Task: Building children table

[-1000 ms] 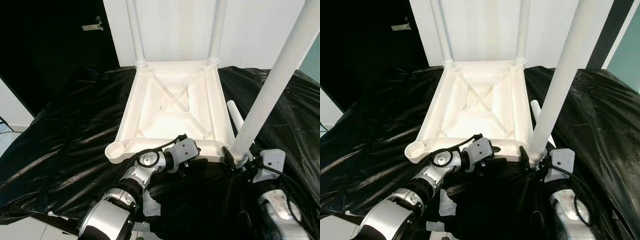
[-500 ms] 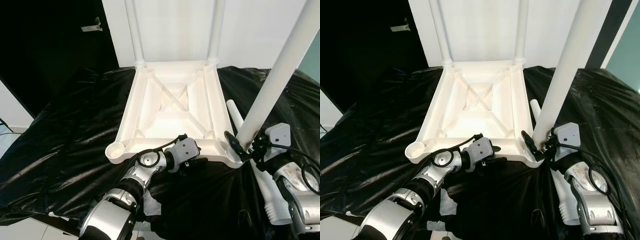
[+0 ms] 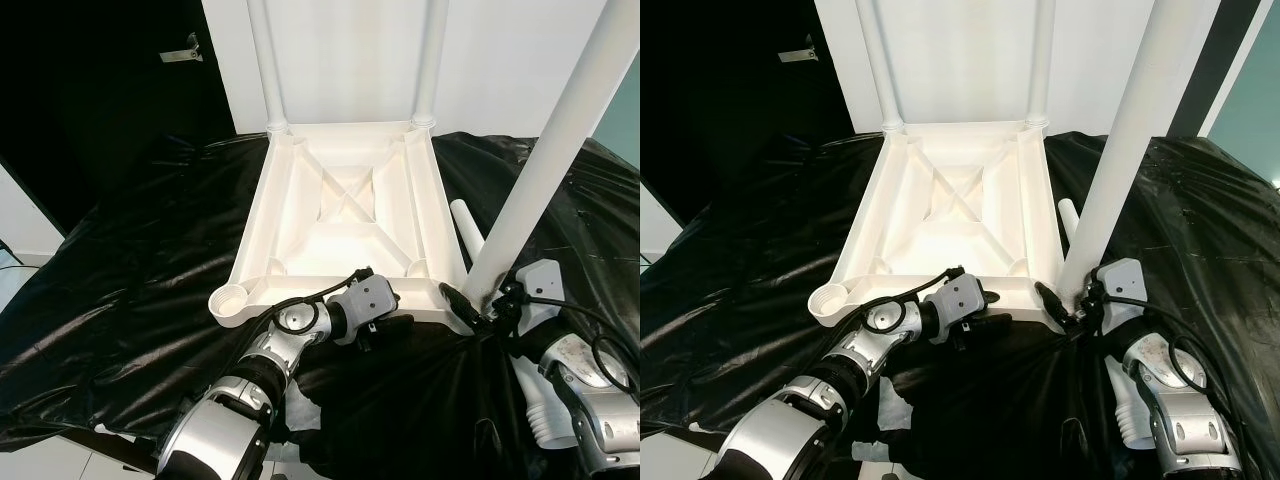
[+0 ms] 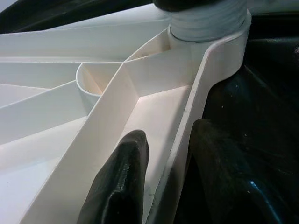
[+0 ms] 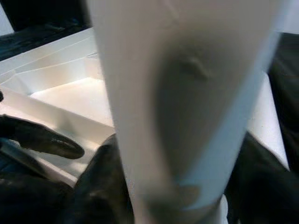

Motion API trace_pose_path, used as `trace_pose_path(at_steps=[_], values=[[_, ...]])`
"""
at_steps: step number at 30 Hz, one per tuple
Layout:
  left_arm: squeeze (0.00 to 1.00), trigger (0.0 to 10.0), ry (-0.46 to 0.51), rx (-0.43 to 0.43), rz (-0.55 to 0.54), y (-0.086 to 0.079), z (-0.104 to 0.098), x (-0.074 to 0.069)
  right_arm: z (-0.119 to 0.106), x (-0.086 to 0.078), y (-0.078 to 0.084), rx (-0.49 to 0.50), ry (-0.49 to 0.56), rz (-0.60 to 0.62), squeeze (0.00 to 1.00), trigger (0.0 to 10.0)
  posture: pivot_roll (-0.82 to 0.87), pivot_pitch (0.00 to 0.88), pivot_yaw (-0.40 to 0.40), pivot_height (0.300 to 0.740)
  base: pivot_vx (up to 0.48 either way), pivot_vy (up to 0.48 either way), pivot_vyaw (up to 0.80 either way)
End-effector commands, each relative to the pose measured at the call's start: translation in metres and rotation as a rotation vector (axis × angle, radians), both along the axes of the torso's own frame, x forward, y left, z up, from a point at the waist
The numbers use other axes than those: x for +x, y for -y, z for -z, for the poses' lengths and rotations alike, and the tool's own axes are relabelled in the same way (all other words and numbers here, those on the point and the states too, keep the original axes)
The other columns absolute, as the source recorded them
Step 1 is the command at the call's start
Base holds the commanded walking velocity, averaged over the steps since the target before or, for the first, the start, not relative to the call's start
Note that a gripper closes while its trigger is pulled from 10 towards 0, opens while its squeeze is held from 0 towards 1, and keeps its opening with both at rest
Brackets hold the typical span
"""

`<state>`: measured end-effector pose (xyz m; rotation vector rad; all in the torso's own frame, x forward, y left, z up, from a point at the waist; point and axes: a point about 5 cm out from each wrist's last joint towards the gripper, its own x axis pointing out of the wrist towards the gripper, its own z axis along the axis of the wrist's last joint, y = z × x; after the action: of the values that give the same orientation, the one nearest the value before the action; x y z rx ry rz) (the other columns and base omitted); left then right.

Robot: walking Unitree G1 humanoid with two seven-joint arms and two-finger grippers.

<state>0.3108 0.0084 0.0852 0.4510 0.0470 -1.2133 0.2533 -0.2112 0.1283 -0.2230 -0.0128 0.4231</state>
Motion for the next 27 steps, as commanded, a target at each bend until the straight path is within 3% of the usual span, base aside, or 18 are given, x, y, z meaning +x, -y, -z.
trace_pose_path(at_steps=[1, 4, 7, 8, 16, 18, 22, 23, 24, 27], values=[[0.0, 10.0, -0.051, 0.045, -0.062, -0.004, 0.015, -0.003, 0.001, 0.001, -0.003, -0.018, 0.0, -0.018, 0.0, 0.0, -0.11, 0.0, 0.028, 0.74, 0.0, 0.0, 0.0], [0.0, 10.0, -0.051, 0.045, -0.061, -0.004, 0.016, -0.003, 0.001, 0.0, -0.003, -0.008, 0.01, 0.023, 0.0, 0.0, -0.11, 0.0, 0.031, 0.74, 0.0, 0.0, 0.0], [0.0, 10.0, -0.054, 0.043, -0.059, -0.004, 0.017, -0.005, 0.011, -0.016, -0.017, 0.038, 0.026, 0.255, 0.0, 0.0, -0.1, 0.0, 0.017, 0.74, 0.0, 0.0, 0.0], [0.0, 10.0, -0.055, 0.04, -0.066, -0.005, 0.017, -0.005, 0.019, -0.022, -0.021, 0.005, 0.017, 0.325, 0.0, 0.0, -0.09, 0.0, 0.014, 0.74, 0.0, 0.0, 0.0], [0.0, 10.0, -0.062, 0.043, -0.075, -0.008, 0.02, -0.005, 0.033, -0.033, -0.028, -0.018, 0.01, 0.442, 0.0, 0.0, -0.09, 0.0, 0.016, 0.74, 0.0, 0.0, 0.0], [0.0, 10.0, -0.064, 0.047, -0.072, -0.008, 0.021, -0.006, 0.022, -0.032, -0.025, 0.052, 0.111, 0.522, 0.0, 0.0, -0.1, 0.0, 0.019, 0.74, 0.0, 0.0, 0.0], [0.0, 10.0, -0.064, 0.045, -0.07, -0.007, 0.02, -0.006, 0.016, -0.03, -0.025, 0.124, 0.15, 0.536, 0.0, 0.0, -0.1, 0.0, 0.02, 0.74, 0.0, 0.0, 0.0], [0.0, 10.0, -0.064, 0.043, -0.068, -0.006, 0.02, -0.006, 0.016, -0.029, -0.029, 0.137, 0.143, 0.51, 0.0, 8.4, -0.1, 0.0, 0.022, 0.74, 0.0, 0.0, 0.0], [0.0, 10.0, -0.064, 0.041, -0.065, -0.004, 0.02, -0.006, 0.017, -0.027, -0.031, 0.166, 0.131, 0.474, 1.0, 10.0, -0.1, 0.0, 0.021, 0.74, 0.0, 0.0, 0.0], [0.0, 10.0, -0.065, 0.039, -0.061, -0.003, 0.02, -0.007, 0.015, -0.024, -0.034, 0.232, 0.113, 0.412, 1.0, 10.0, -0.11, 0.0, 0.022, 0.74, 0.0, 0.0, 0.0]])
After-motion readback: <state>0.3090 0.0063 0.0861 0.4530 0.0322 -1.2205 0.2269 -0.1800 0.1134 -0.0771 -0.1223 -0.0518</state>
